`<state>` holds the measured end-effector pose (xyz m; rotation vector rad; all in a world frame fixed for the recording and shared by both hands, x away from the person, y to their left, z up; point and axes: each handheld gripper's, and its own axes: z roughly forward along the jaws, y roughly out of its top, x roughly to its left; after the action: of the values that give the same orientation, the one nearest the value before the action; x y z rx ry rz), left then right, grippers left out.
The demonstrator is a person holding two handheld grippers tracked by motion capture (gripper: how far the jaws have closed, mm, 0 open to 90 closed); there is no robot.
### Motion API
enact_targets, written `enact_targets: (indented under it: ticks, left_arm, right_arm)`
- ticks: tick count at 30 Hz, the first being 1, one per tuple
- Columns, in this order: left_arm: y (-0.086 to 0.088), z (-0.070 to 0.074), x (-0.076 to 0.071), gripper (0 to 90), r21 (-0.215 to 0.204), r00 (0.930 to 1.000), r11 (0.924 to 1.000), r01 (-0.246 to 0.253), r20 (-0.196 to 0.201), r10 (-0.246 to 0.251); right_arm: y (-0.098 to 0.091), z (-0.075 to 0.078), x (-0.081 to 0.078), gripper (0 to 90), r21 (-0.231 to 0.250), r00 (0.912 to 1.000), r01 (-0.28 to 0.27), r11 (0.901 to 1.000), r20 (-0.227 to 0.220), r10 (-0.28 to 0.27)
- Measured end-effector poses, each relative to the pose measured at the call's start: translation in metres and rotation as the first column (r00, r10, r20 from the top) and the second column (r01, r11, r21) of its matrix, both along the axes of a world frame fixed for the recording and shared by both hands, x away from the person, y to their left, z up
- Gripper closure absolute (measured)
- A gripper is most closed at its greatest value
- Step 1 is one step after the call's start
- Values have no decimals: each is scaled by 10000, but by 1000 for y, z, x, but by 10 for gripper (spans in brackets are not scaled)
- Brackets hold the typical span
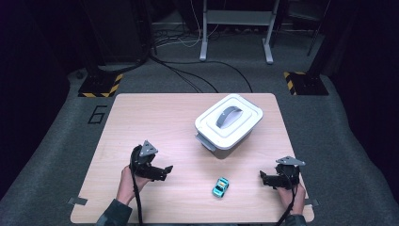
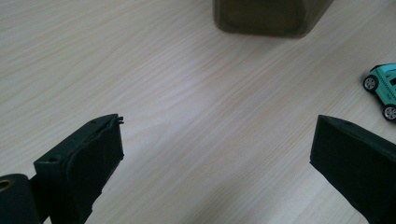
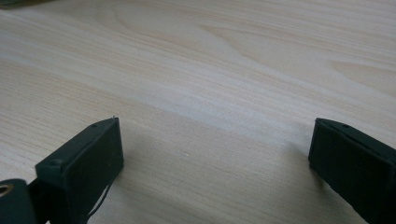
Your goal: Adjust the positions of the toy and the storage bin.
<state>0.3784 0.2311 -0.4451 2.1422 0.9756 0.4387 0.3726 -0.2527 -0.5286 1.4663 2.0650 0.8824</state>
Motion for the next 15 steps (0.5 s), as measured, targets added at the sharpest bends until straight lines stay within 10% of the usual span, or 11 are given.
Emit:
enact_targets:
  ticks: [15]
  left_arm:
    - [-23,36,30,20,-680,9982,9966,460,414,-432]
  right_arm:
    - [0,0,0,23,6,10000,7,10000,1,-7]
